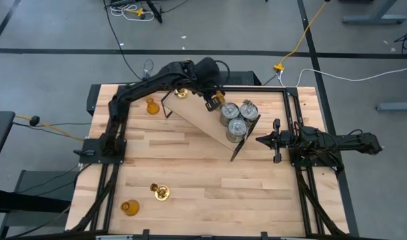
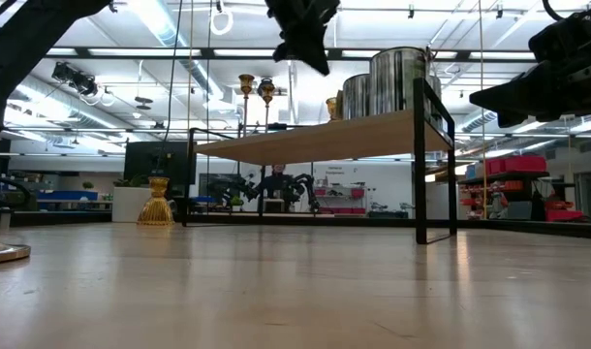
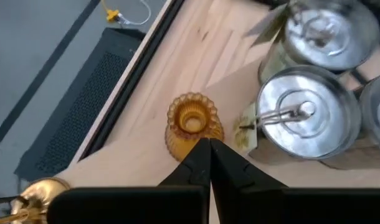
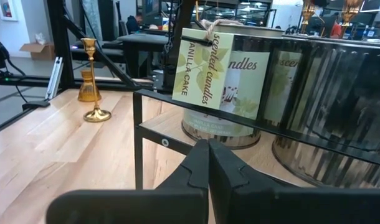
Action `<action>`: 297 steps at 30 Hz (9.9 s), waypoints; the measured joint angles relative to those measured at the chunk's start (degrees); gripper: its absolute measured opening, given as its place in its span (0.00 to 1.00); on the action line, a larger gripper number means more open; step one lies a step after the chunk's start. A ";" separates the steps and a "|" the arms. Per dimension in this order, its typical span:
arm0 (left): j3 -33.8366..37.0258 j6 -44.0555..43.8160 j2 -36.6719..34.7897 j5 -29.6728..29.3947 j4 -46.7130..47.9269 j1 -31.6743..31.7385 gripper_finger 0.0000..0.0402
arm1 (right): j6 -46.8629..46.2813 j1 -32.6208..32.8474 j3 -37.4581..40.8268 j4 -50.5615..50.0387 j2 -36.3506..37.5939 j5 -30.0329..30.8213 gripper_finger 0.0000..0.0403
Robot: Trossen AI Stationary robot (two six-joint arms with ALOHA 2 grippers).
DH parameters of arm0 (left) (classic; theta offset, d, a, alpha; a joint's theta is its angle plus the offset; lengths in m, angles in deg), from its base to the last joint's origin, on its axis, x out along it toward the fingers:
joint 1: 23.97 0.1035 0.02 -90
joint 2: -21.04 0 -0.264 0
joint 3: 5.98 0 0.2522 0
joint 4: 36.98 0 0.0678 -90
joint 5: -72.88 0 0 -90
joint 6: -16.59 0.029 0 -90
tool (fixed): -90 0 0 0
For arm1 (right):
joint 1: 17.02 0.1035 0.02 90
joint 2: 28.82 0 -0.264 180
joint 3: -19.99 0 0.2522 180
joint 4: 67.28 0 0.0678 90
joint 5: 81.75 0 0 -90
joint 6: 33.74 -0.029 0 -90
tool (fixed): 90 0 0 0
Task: Pick & Place candle stick holders
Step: Adjust the scented candles on the shelf, then adjust the yellow candle holder on the shelf
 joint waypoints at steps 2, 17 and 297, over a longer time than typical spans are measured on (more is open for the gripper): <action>-0.02 0.06 -0.29 1.74 -3.17 0.35 0.01 | 0.00 0.00 0.00 0.00 -0.02 -0.01 0.01; 0.15 -1.75 0.89 13.05 -20.87 3.30 0.02 | 0.00 -0.01 0.00 0.00 -0.01 0.00 0.01; 8.31 -5.89 -8.08 -4.29 -7.44 -7.06 0.01 | -4.84 -7.57 -39.76 -15.27 -32.48 7.70 0.01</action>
